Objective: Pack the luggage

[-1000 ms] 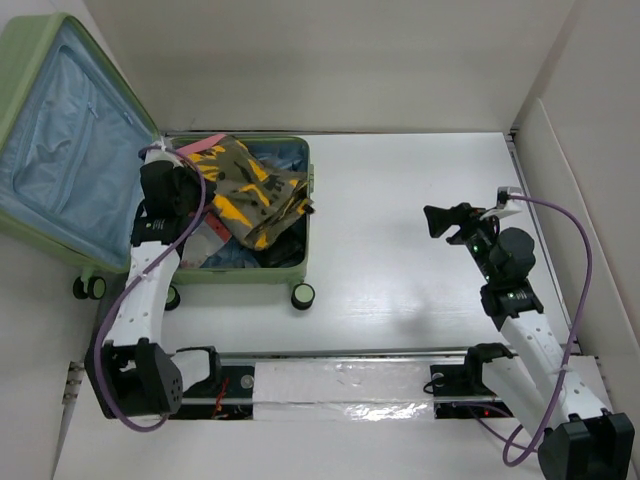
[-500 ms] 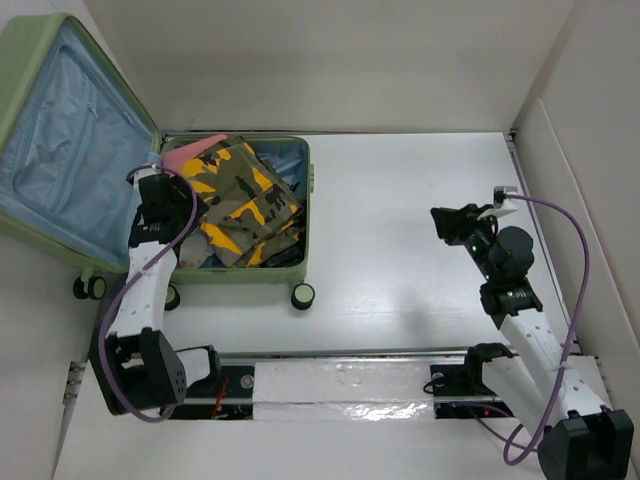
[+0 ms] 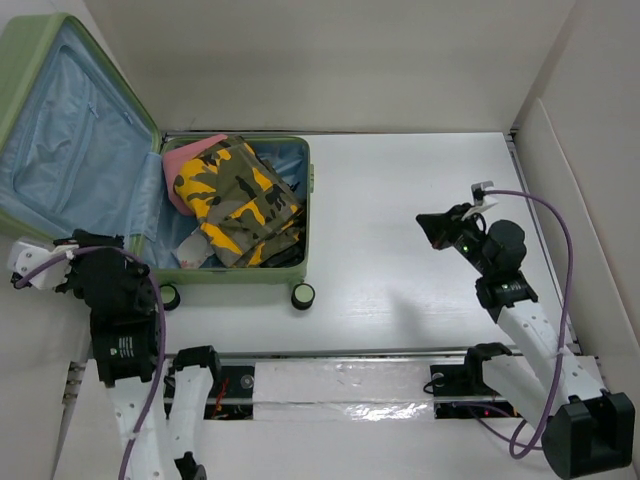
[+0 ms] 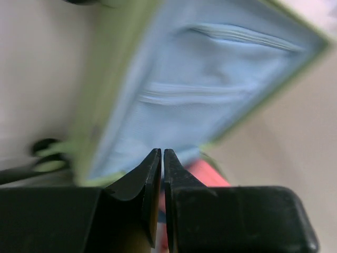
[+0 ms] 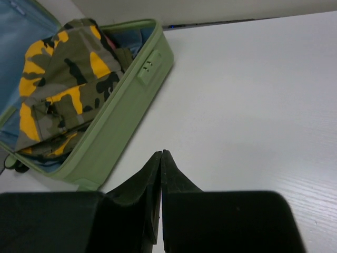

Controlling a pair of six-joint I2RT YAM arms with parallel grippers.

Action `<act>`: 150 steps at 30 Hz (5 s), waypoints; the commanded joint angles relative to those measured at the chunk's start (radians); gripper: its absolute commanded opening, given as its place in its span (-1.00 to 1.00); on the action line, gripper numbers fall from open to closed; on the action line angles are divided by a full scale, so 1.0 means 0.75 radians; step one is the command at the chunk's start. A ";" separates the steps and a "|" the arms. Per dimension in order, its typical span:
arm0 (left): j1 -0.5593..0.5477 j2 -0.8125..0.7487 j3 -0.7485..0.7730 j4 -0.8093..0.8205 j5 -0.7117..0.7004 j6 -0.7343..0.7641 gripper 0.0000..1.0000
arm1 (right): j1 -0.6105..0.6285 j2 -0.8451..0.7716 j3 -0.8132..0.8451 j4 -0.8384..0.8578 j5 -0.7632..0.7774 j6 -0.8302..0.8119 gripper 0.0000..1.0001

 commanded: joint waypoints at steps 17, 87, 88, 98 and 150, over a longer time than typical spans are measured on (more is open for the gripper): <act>0.116 0.577 -0.027 0.029 -0.628 0.411 0.27 | 0.132 0.087 0.155 -0.043 -0.112 -0.169 0.08; -0.430 0.152 -0.183 0.276 1.219 0.473 -0.66 | 0.293 0.793 0.354 0.262 0.289 0.082 0.49; -0.430 0.142 -0.146 0.331 1.126 0.382 -0.45 | 0.293 0.767 0.366 0.193 0.299 0.054 0.10; -0.250 0.816 0.261 0.227 0.627 0.125 -0.35 | 0.257 0.711 0.470 0.035 0.442 -0.043 -0.88; -0.700 0.109 -0.729 0.428 0.233 -0.374 0.52 | -0.128 1.319 1.534 -0.615 0.178 -0.274 -0.39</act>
